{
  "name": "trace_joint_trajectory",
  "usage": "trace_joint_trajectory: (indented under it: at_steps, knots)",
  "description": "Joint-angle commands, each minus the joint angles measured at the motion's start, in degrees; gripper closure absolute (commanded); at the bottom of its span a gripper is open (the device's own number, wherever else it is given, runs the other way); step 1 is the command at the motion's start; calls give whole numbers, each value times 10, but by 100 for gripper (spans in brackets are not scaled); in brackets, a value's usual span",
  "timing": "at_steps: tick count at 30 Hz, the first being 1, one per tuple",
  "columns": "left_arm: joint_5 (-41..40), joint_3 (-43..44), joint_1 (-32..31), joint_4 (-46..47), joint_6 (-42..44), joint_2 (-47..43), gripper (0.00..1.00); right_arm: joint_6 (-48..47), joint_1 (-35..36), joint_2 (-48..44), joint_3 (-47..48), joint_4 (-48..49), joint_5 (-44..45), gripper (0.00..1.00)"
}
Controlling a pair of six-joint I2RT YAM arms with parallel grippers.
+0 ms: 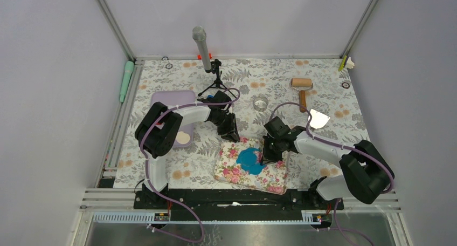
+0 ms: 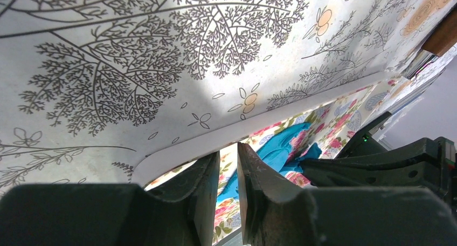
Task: Roll out the dumpling wrappers from the dough
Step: Remove the dumpling mold from the work surface.
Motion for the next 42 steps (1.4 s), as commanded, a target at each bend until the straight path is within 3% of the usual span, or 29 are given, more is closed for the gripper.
trace_joint_trajectory:
  at_steps: [1, 7, 14, 18, 21, 23, 27, 32, 42]
  knots:
    - [-94, -19, 1, -25, 22, 45, 74, -13, 8, -24, -18, -26, -75, 100]
    - [-91, -20, 1, -23, 22, 44, 74, -6, 19, -36, -12, -23, -85, 100]
    - [-87, -23, 1, -23, 24, 32, 74, 22, 18, -84, 20, -55, 36, 92]
    - [-83, -21, 0, -25, 26, 15, 74, 35, 18, -107, 33, -72, 104, 84]
    - [-77, -17, -1, -28, 27, -4, 74, 41, 0, -109, 34, -96, 149, 70]
    - [-75, -12, -3, -31, 31, -22, 74, 43, -18, -108, 32, -98, 151, 67]
    - [-90, 16, -26, -63, 54, -43, 74, 43, -50, -109, 31, -87, 149, 68]
    - [-105, 34, -47, -82, 63, -43, 74, 29, -108, -83, 9, -56, 140, 78]
    - [-118, 34, -44, -73, 58, 15, 74, -24, -147, 33, 35, -5, 181, 85]
